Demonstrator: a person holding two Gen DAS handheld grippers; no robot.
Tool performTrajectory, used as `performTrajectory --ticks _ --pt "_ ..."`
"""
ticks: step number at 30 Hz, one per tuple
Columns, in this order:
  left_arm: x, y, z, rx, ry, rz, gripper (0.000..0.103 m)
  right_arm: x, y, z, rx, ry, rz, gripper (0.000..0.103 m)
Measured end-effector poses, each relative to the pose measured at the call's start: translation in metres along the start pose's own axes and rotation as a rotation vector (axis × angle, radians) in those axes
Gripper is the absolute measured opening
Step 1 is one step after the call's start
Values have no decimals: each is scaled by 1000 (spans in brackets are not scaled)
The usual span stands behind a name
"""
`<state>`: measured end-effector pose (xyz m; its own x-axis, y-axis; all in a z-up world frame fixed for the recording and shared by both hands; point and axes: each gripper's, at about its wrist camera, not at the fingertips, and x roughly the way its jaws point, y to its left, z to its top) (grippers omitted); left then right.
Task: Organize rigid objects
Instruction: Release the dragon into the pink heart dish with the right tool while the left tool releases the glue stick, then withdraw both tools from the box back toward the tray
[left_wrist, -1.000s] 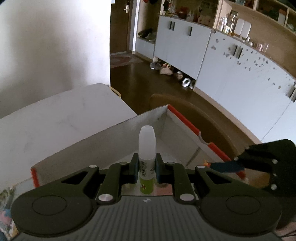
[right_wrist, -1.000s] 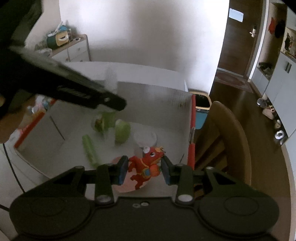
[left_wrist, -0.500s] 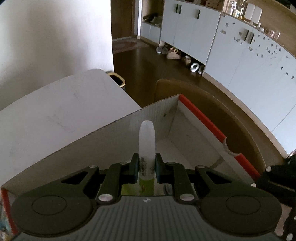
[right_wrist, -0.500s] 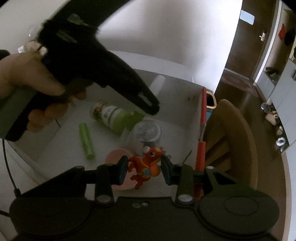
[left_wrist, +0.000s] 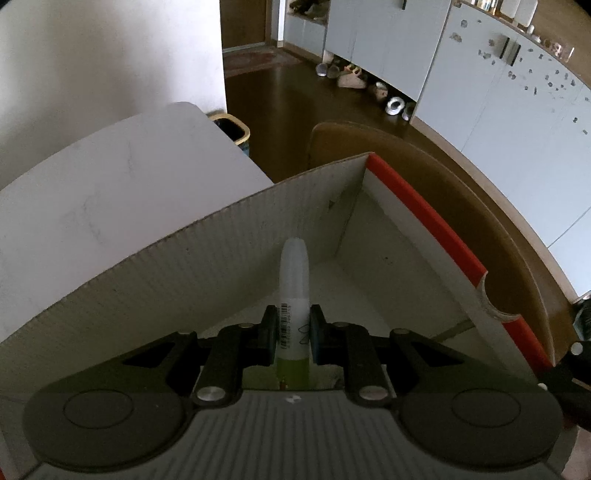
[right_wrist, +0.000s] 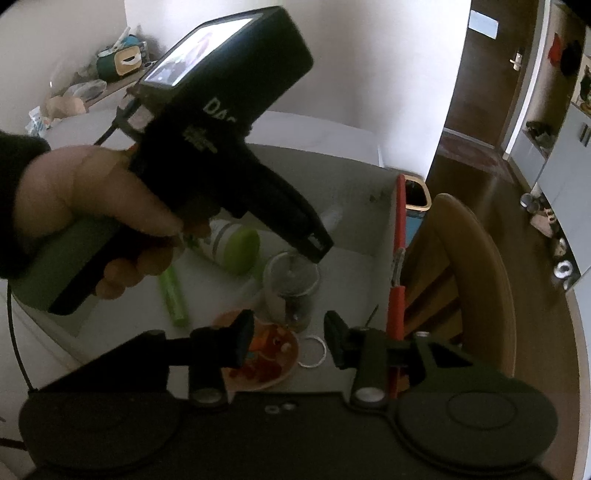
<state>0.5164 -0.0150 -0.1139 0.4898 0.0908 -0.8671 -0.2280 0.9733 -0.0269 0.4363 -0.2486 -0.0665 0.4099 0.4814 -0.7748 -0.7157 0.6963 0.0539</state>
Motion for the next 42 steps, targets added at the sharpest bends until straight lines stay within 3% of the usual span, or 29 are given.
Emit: performTrajectory --ticks 7,13,26,36,37,38,40,42 --pt "-11 2 -7 0 -6 2 18 -3 -3 1 21 -3 11 53" --pt "-26 -4 -10 3 -43 7 28 -10 2 4 29 -8 21 58" --pt "-88 8 -33 -40 -136 -8 29 -34 16 2 35 -39 29 66" --pt "-131 15 -53 -39 -201 -24 30 -57 30 5 43 -69 26 78" --pt "-133 14 -54 -37 -205 -22 37 -59 29 4 49 -74 28 79" --pt "-137 15 -56 -35 -212 -21 54 -61 29 5 55 -80 32 80" --pt "-148 17 -65 -35 -243 -17 75 -68 29 5 67 -92 43 85" --pt "-159 19 -72 -35 -270 -14 76 -76 31 4 78 -109 46 88"
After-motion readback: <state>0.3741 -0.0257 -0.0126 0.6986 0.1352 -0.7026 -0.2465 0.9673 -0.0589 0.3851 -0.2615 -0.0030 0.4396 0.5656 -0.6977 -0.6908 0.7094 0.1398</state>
